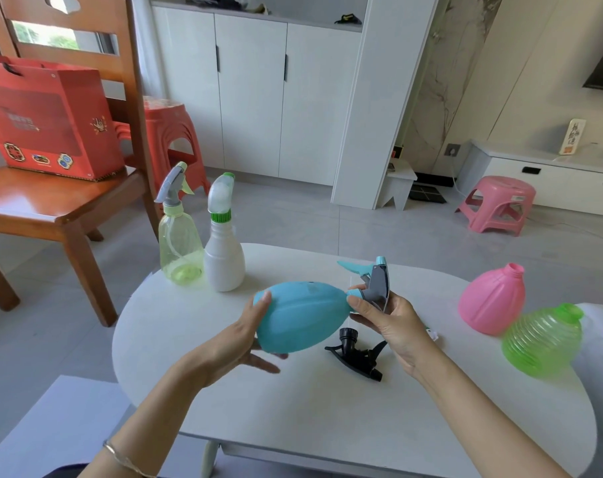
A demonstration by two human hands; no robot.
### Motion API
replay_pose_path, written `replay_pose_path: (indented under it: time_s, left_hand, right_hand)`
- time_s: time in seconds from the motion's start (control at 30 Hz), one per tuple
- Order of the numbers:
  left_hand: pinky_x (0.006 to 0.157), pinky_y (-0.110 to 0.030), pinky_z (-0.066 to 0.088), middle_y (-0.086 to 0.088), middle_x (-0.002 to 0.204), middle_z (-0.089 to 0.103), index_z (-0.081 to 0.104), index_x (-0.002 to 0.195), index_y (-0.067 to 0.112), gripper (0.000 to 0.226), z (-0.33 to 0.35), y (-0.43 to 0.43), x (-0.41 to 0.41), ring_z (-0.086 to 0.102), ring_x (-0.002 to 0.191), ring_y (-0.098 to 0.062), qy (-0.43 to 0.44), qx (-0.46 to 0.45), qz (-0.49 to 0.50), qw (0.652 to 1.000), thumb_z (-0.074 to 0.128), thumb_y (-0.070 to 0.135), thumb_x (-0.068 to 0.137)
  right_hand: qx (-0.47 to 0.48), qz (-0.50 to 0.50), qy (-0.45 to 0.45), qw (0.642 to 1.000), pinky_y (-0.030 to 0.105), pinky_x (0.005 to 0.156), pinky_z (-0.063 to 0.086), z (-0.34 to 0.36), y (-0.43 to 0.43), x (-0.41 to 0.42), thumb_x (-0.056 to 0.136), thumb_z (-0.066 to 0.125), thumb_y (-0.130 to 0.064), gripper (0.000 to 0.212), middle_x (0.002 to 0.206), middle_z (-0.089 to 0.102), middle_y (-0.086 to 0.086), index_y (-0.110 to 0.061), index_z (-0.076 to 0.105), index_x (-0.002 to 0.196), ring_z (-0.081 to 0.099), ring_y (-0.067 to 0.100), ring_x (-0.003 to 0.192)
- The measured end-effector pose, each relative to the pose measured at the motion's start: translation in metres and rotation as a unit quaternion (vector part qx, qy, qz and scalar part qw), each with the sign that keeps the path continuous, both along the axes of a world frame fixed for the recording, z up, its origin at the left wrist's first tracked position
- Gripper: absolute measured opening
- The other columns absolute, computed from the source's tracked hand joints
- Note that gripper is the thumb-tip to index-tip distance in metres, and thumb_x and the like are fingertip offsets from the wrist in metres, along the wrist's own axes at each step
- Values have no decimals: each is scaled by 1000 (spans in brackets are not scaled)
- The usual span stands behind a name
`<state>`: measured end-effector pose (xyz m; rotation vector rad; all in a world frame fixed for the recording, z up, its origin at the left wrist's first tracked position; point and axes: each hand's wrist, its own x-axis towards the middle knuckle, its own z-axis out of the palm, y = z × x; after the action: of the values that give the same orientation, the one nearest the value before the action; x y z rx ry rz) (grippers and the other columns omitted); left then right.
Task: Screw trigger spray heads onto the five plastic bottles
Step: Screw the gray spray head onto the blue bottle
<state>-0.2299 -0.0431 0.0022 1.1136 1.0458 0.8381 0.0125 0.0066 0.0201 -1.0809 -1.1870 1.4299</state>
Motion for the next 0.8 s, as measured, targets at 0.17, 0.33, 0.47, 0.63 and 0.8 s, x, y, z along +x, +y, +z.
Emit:
replay_pose_path:
  time_s: [0.17,0.33,0.47,0.63,0.8]
  left_hand:
    - [95,-26,52,6,132,64,48,133,37,70,2,1,-4,59,122,-14,-59,17,-10,998,63,70,73]
    - [93,-37,55,-3,136,56,29,146,34,81,-2,4,-2,65,114,-17,-42,26,11,999,59,66,78]
    - [100,-29,49,1,140,57,39,143,30,83,-2,4,-4,56,127,-17,-58,46,-22,997,72,61,73]
    - [87,-36,57,-2,140,50,22,146,46,76,-4,5,-1,67,111,-19,-35,12,-22,999,52,66,79]
    - [92,-28,53,3,136,60,42,136,39,73,-3,6,-4,60,122,-17,-62,27,-32,997,68,65,73]
  right_hand:
    - [-12,-2,29,1000,21,76,57,3,-1,0,63,75,-24,34,98,71,7,-10,68,92,68,16,91]
    - [-7,-13,11,1000,20,74,57,-1,-1,-2,72,75,-16,17,93,71,3,-12,69,88,67,12,86]
    - [-25,-14,41,999,21,75,56,0,0,0,61,77,-28,35,98,70,6,-12,69,90,67,15,91]
    - [-17,-21,25,999,20,73,56,-1,0,0,59,77,-30,37,99,71,5,-12,70,90,67,16,94]
    - [-23,-18,42,999,21,72,56,-1,1,0,54,79,-35,43,98,71,4,-14,70,90,68,13,91]
